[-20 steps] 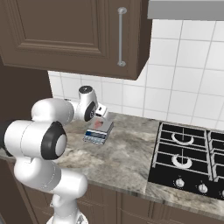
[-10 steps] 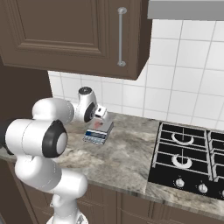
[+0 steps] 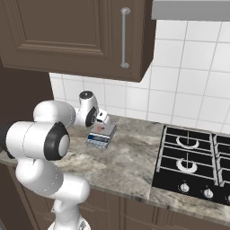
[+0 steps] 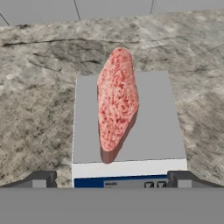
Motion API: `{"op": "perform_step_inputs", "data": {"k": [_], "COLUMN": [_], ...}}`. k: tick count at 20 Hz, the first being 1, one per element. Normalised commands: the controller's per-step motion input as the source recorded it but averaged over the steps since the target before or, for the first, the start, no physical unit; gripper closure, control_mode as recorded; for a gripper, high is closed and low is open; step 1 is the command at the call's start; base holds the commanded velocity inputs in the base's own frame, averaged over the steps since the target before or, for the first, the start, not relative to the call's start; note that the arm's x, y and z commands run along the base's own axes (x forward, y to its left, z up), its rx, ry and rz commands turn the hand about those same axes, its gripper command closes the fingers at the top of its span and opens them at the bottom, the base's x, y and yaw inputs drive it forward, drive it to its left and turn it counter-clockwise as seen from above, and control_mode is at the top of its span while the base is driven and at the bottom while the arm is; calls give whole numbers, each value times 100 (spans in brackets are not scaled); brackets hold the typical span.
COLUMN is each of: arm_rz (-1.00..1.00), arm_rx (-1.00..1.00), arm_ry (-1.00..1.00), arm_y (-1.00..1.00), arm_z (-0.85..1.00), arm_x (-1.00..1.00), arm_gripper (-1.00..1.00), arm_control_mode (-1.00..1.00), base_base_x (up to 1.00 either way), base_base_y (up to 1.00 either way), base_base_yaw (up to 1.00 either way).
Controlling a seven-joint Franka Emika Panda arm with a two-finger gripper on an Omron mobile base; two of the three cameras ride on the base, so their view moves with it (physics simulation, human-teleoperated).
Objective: Take the steak from the fridge and place it on the digital scale on the counter by the fridge. Wait a few seconds for a reading, then move it to the plate on the dining counter.
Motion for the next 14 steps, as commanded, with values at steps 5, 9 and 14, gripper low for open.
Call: {"op": "perform_step_inputs", "data": {"k": [5,9,14], "arm_rz": [0,0,0], "arm_rx": [0,0,0], "arm_ry": [0,0,0], "arm_y": [0,0,0], "arm_z": [0,0,0], "arm_x": [0,0,0], "arm_gripper": [-100,-100,-100], "arm_control_mode": [-100,-100,-100], "base_base_x": [0,0,0], "base_base_y": [0,0,0], "base_base_yaw": [0,0,0]}}
